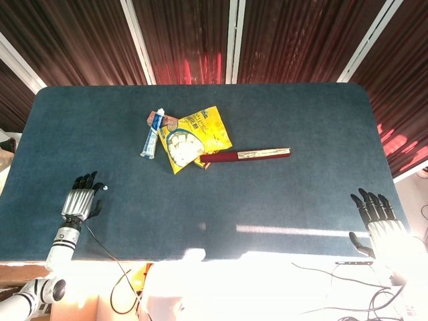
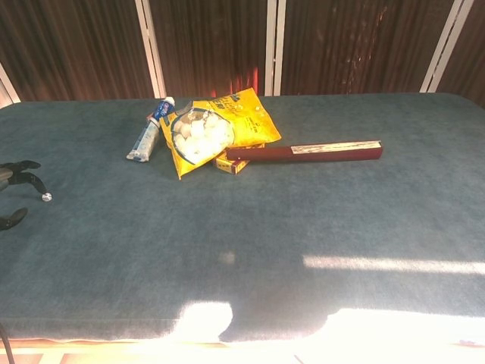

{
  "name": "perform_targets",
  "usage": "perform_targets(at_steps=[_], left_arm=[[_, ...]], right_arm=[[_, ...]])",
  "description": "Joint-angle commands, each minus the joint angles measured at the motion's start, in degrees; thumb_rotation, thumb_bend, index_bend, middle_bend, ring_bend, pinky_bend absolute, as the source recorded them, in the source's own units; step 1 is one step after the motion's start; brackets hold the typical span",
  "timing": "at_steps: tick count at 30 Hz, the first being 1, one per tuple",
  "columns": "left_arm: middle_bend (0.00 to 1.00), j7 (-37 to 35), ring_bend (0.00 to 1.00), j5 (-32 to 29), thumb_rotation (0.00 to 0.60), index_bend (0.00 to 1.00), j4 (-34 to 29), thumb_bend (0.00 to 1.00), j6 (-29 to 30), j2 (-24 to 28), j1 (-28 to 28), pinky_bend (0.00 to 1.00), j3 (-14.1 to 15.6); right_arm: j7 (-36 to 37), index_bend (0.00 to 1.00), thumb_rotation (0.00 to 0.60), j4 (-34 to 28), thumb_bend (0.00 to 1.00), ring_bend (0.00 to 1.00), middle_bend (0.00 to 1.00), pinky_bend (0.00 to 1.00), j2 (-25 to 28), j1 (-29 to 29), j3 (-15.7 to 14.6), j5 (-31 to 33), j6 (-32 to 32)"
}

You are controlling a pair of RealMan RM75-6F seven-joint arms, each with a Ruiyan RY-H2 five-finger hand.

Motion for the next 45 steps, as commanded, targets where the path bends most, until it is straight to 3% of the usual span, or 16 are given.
perform_targets(at_steps=[1, 21, 28, 37, 41, 45], left_arm=[[0.00, 0.41, 0.00, -0.18, 0.577, 0.30, 0.26, 0.54, -0.15, -0.13, -0.07, 0.09, 0.03], [0.00, 1.51, 0.00, -0.95, 0.585, 0.30, -0.63, 0.54, -0.26, 0.23, 0.58, 0.09, 0.50], [0.00, 2.19, 0.00, 0.15, 0.583, 0.30, -5.25, 0.54, 2.31, 2.23, 2.37, 0.09, 1.76], [0.00, 4.52, 0.00, 5.59, 0.590, 0.29, -15.60, 0.53, 14.15, 7.36, 6.95, 0.09, 3.86], [0.00, 5.72, 0.00, 8.38, 0.600, 0.16, -26.11, 0.48, 21.85, 14.15, 12.28, 0.09, 6.79], [0.00, -0.10, 0.00, 14.25, 0.600, 0.04, -31.67, 0.42, 28.45, 18.88, 16.87, 0.09, 10.40]], right_arm=[[0.03, 0.00, 0.600, -0.06, 0.29, 0.00, 0.00, 0.00, 0.03, 0.01, 0.02, 0.02, 0.00], [-0.34, 0.00, 0.600, -0.18, 0.29, 0.00, 0.00, 0.00, -0.05, -0.18, 0.04, -0.05, 0.26], [-0.63, 0.00, 0.600, -0.26, 0.29, 0.00, 0.00, 0.00, -0.13, -0.16, 0.06, 0.00, 0.18], [-1.02, 0.00, 0.600, -0.39, 0.29, 0.00, 0.00, 0.00, -0.22, -0.40, -0.18, -0.55, 0.62], [-1.08, 0.00, 0.600, -0.39, 0.29, 0.00, 0.00, 0.00, -0.11, -0.70, -0.16, -0.18, 0.86], [-1.09, 0.00, 0.600, -0.27, 0.29, 0.00, 0.00, 0.00, -0.23, -0.87, -0.06, 0.01, 1.08]])
